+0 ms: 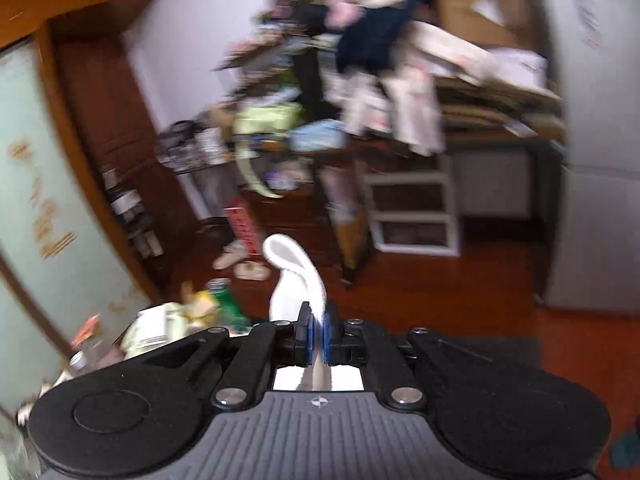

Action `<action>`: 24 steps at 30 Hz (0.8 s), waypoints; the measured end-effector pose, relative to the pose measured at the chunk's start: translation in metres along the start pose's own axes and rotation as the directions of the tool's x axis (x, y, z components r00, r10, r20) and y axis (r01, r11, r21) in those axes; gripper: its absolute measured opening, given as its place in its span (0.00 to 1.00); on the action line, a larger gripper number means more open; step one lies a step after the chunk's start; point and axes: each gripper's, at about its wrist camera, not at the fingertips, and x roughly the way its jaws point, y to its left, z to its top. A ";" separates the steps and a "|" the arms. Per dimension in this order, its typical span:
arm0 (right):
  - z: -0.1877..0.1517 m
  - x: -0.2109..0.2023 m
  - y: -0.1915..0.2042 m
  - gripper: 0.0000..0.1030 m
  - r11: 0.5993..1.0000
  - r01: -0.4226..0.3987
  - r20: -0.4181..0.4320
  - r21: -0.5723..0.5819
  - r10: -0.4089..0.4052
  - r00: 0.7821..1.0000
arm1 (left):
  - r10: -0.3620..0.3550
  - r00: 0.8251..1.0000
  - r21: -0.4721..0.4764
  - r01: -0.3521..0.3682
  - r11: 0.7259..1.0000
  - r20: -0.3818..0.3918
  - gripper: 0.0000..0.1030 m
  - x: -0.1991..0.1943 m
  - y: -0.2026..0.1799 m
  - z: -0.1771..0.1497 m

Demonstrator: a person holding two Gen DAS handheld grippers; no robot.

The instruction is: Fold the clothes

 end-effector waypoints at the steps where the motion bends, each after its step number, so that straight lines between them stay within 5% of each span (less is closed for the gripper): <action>1: -0.011 0.007 -0.026 0.04 0.998 0.043 -0.026 0.045 -0.042 0.999 | 0.002 1.000 0.006 -0.002 1.000 -0.023 0.40 0.011 -0.002 -0.002; 6: -0.073 0.044 -0.104 0.04 0.962 0.147 -0.115 0.228 -0.124 0.986 | 0.056 0.996 0.086 -0.050 0.995 -0.071 0.40 0.043 -0.019 -0.004; 12: -0.103 0.056 -0.132 0.04 0.940 0.143 -0.135 0.308 -0.106 0.985 | 0.146 0.989 0.283 -0.145 0.948 0.018 0.40 0.064 -0.056 0.005; 17: -0.106 0.043 -0.139 0.04 0.930 0.072 -0.081 0.362 -0.045 0.996 | 0.211 0.962 0.476 -0.269 0.837 0.172 0.40 0.083 -0.088 0.006; 18: -0.106 0.041 -0.140 0.04 0.925 0.059 -0.068 0.376 -0.036 0.997 | 0.214 0.948 0.561 -0.312 0.767 0.236 0.40 0.094 -0.101 0.005; 20: -0.106 0.036 -0.142 0.04 0.917 0.040 -0.045 0.397 -0.024 0.999 | 0.222 0.928 0.641 -0.368 0.673 0.300 0.40 0.113 -0.114 0.005; 24: -0.110 0.030 -0.150 0.04 0.899 0.003 -0.001 0.439 -0.003 1.000 | 0.229 0.916 0.709 -0.401 0.580 0.330 0.39 0.153 -0.126 0.011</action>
